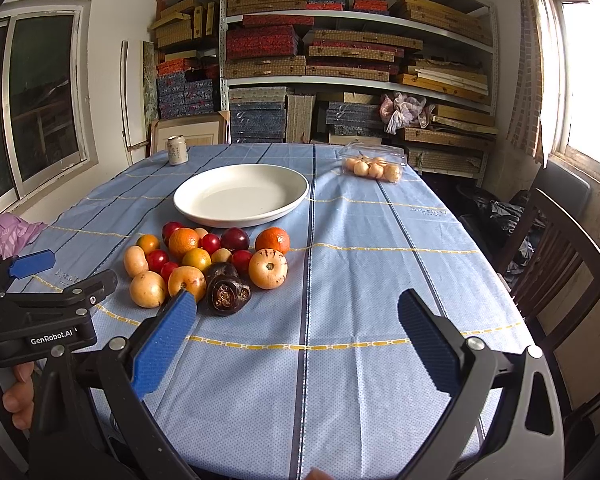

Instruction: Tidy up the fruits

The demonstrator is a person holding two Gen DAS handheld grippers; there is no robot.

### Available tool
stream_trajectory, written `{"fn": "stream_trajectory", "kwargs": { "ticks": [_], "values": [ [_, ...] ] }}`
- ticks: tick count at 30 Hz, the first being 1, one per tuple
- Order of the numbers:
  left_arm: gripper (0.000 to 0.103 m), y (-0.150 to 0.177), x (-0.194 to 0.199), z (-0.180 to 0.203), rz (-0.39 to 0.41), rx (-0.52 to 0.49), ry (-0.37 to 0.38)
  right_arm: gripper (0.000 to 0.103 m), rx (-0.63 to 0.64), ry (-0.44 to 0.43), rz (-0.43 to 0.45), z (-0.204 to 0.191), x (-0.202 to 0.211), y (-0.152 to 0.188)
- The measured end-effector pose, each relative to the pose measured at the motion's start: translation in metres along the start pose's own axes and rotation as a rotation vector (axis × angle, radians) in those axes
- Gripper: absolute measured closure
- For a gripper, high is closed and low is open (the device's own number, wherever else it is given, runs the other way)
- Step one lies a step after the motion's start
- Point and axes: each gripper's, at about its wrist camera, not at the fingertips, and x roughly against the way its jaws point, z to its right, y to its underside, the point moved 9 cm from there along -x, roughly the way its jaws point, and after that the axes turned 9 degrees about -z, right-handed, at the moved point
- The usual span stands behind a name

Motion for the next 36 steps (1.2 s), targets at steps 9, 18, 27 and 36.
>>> {"fn": "stream_trajectory", "kwargs": {
  "ticks": [9, 18, 27, 36],
  "values": [
    [0.004, 0.000, 0.000, 0.000, -0.001, 0.001, 0.003, 0.004, 0.003, -0.001, -0.002, -0.004, -0.003, 0.001],
    [0.004, 0.001, -0.011, -0.006, -0.040, 0.014, -0.006, 0.004, 0.006, -0.002, -0.017, -0.009, -0.008, 0.006],
    [0.004, 0.023, -0.055, -0.010, -0.165, 0.002, 0.080, 0.004, -0.003, -0.015, -0.048, -0.003, -0.022, 0.006],
    [0.004, 0.015, -0.082, -0.010, -0.163, -0.007, 0.021, 0.004, -0.030, -0.030, -0.095, 0.011, -0.045, 0.010]
  ]
}}
